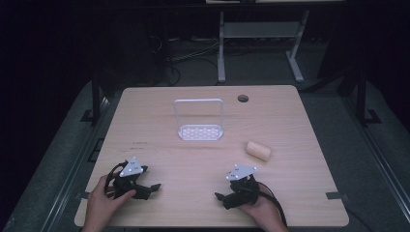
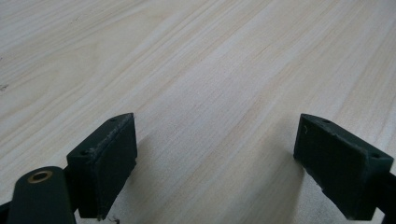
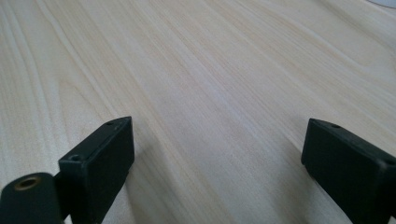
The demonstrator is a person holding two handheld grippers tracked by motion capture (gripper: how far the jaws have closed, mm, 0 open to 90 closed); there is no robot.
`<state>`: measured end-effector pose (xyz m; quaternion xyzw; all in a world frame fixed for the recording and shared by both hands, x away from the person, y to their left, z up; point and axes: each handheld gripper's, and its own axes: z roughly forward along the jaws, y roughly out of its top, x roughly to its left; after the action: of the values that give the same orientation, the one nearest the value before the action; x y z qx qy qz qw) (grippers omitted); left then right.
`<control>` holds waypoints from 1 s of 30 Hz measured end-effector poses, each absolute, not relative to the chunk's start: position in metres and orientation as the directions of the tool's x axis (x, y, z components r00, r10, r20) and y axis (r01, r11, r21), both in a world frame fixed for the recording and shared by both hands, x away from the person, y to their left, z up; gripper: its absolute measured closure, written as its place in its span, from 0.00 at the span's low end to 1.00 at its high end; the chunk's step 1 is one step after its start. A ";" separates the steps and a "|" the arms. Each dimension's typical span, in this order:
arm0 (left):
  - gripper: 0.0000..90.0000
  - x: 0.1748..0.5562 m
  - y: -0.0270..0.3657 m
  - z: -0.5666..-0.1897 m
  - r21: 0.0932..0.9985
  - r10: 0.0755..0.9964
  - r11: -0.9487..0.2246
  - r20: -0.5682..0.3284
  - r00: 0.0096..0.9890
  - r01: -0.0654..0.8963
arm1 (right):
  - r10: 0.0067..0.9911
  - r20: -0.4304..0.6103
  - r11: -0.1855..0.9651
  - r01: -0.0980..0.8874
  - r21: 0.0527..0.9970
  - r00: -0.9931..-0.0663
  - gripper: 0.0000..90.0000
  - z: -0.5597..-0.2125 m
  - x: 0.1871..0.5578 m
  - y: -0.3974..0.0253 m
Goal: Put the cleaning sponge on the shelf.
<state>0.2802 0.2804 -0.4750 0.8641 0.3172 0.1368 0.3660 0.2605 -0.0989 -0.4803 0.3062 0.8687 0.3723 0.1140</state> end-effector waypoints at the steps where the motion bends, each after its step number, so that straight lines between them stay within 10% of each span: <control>1: 0.14 0.280 0.280 -0.475 0.719 0.648 -0.531 0.004 0.761 0.448 | 0.616 0.030 0.536 0.447 0.717 -0.787 0.10 -0.480 0.261 -0.099; 30: 0.14 0.280 0.280 -0.475 0.720 0.651 -0.529 0.004 0.759 0.450 | 0.611 0.058 0.527 0.460 0.715 -0.789 0.11 -0.468 0.263 -0.120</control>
<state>0.2798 0.2803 -0.4750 0.8635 0.3188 0.1372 0.3660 0.2625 -0.1204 -0.4678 0.3087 0.8679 0.3760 0.1004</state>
